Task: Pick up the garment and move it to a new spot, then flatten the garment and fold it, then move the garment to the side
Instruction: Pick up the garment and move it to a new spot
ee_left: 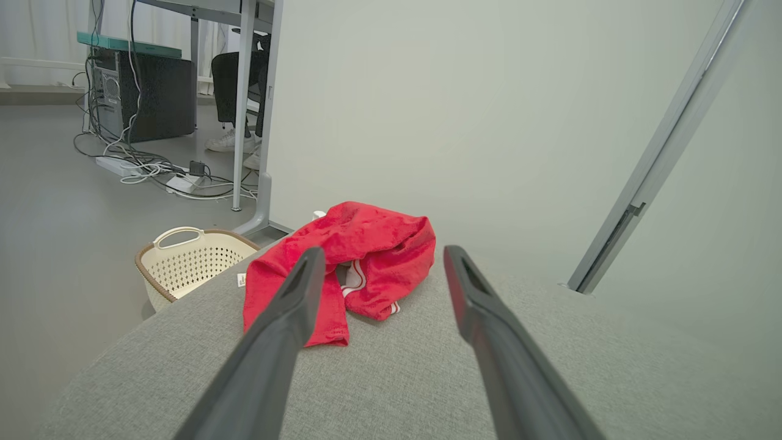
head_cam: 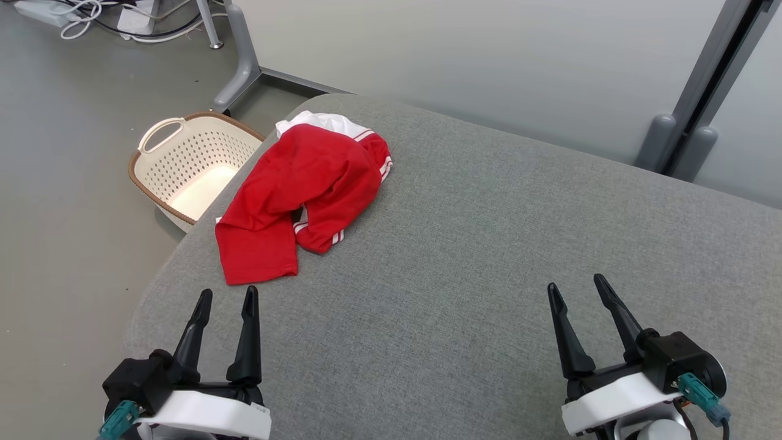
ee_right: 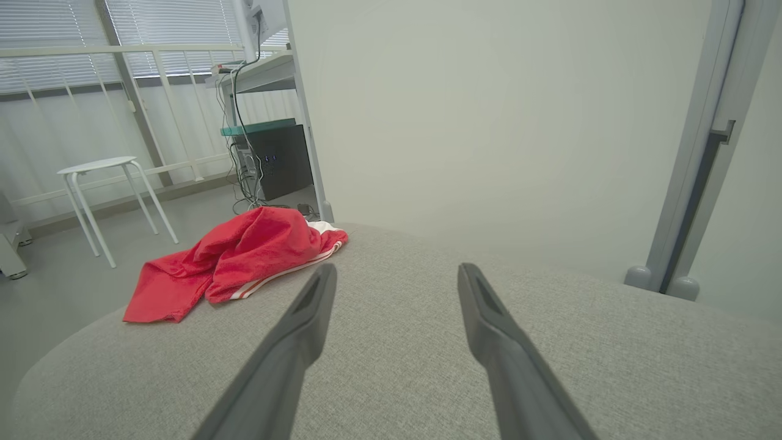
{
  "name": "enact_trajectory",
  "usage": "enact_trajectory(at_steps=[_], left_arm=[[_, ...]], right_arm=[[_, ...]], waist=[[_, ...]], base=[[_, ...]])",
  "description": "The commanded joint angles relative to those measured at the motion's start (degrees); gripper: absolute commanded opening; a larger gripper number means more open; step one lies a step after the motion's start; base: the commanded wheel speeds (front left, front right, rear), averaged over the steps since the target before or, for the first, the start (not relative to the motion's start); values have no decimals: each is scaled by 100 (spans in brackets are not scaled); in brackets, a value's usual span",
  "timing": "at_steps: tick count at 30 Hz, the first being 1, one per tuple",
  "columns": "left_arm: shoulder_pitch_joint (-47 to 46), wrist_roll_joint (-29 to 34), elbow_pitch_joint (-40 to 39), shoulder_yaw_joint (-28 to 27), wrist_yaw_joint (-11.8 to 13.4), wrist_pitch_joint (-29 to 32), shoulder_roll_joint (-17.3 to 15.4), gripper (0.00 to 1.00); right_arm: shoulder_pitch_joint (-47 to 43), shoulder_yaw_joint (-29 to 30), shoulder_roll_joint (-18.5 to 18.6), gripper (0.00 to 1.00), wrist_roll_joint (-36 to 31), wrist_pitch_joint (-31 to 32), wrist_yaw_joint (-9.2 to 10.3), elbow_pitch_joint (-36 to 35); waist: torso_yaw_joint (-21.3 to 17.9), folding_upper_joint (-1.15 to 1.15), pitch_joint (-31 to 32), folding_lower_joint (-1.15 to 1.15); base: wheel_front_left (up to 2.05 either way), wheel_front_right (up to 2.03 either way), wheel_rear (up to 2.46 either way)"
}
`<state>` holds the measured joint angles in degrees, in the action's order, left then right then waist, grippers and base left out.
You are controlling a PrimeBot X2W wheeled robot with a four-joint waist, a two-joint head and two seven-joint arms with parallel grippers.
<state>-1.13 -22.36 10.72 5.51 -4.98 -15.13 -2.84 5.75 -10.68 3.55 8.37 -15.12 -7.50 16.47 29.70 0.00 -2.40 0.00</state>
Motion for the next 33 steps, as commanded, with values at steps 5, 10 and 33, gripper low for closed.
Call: enact_trajectory(at_steps=[5, 10, 33], left_arm=[[61, 26, -60, -102, 27, -1, -16, 100], [7, 29, -40, -110, 48, -1, -15, 100], [-2758, -250, 1803, 737, -254, 827, -843, 100]], right_arm=[[147, -118, 101, 100, 98, -4, 2, 99], [107, -120, 148, 100, 138, -4, 2, 121], [577, 844, 643, 100, -317, -4, 2, -399]], waist=[[13, 0, -38, 0], [-5, 0, -30, 0], [-750, 0, -1364, 0]], base=[[0, 0, 0], [0, 0, 0], [0, 0, 0]])
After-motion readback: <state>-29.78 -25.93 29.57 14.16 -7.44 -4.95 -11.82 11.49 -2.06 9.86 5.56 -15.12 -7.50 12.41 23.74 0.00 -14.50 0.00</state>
